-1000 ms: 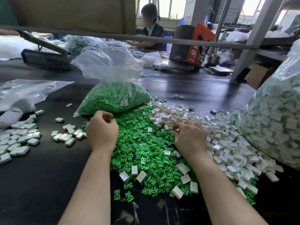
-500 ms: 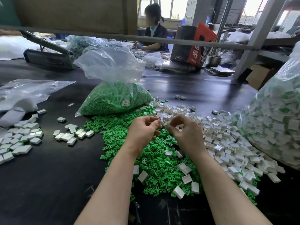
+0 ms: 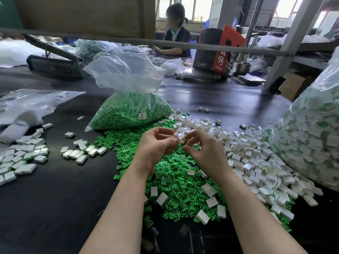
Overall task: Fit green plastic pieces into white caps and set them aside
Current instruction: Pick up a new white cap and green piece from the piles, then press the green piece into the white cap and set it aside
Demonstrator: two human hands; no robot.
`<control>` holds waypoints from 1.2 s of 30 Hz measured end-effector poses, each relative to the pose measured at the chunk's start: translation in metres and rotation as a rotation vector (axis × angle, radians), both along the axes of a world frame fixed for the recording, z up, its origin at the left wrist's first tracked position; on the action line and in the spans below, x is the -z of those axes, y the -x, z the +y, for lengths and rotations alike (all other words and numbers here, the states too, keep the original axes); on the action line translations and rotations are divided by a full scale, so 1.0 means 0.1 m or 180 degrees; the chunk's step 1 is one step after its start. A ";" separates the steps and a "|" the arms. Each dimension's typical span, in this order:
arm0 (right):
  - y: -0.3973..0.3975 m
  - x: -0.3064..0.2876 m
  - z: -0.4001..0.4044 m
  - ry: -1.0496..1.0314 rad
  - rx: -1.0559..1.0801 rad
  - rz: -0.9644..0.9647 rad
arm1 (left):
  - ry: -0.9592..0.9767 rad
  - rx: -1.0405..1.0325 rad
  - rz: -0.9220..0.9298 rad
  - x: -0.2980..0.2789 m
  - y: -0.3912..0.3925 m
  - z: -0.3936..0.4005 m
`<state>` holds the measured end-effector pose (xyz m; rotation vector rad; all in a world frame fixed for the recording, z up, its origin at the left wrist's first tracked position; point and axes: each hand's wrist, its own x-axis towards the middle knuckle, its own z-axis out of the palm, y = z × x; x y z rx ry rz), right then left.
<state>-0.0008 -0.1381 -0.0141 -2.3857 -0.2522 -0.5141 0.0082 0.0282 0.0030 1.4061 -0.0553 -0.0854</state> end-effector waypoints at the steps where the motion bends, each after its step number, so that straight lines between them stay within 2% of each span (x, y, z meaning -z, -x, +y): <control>1: 0.00 0.01 -0.01 0.0307 0.0001 0.0232 | -0.0041 -0.0049 -0.0091 0.00 0.00 0.01; 3: 0.00 0.02 -0.01 0.0814 -0.0097 0.0648 | -0.0132 -0.0146 -0.0268 0.00 -0.01 0.01; 5: 0.00 0.02 -0.01 0.0984 -0.0133 0.0790 | -0.0230 -0.0202 -0.0413 0.01 -0.01 0.00; 17: 0.00 0.01 0.02 0.1290 -0.0261 0.0679 | -0.0818 -0.0335 -0.0831 0.02 0.01 -0.04; 30: 0.03 -0.04 0.09 0.1206 -0.0550 0.0729 | -0.0944 -0.0392 -0.0903 0.06 -0.03 -0.01; 36: 0.04 -0.04 0.11 0.0711 -0.0516 0.0751 | -0.0795 -0.0344 -0.0846 0.07 -0.03 0.01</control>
